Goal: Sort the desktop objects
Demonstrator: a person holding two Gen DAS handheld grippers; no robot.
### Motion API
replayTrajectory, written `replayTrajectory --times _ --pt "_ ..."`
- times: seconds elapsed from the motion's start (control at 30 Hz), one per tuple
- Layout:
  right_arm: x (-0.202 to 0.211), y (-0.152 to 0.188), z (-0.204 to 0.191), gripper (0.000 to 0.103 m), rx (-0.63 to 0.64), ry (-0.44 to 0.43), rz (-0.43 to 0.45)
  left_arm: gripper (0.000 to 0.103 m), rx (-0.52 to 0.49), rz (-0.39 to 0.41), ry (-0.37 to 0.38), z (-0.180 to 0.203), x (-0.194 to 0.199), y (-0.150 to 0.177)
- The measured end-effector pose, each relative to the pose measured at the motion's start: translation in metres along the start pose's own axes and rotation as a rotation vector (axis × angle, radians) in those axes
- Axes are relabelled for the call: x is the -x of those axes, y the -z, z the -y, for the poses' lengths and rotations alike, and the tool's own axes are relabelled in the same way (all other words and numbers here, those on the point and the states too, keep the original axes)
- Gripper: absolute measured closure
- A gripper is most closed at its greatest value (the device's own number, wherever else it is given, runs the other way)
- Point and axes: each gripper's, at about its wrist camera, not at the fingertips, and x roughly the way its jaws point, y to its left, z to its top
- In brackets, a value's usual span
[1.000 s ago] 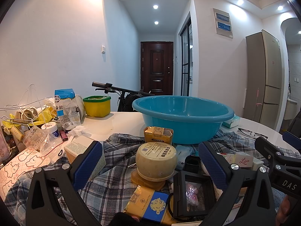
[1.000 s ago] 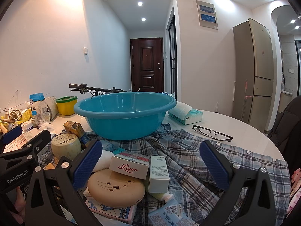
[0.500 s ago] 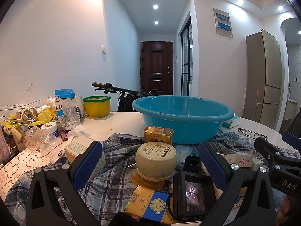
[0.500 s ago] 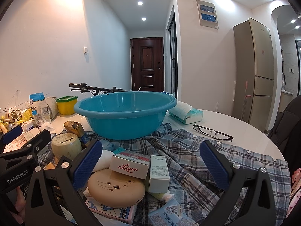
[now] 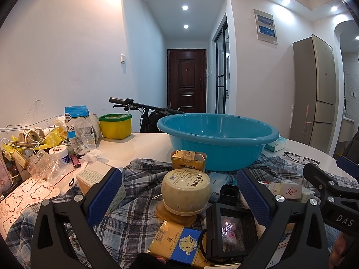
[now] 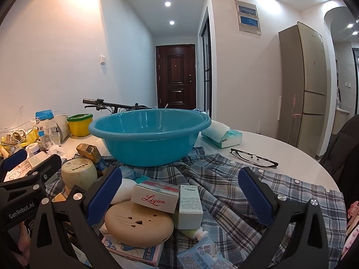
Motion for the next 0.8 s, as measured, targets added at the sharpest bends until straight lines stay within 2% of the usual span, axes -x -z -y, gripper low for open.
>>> replayTrajectory --times 0.8 --pt "0.0007 -0.0012 0.0005 0.000 -0.003 0.009 0.005 0.000 -0.005 0.007 0.009 0.0031 0.0002 -0.0005"
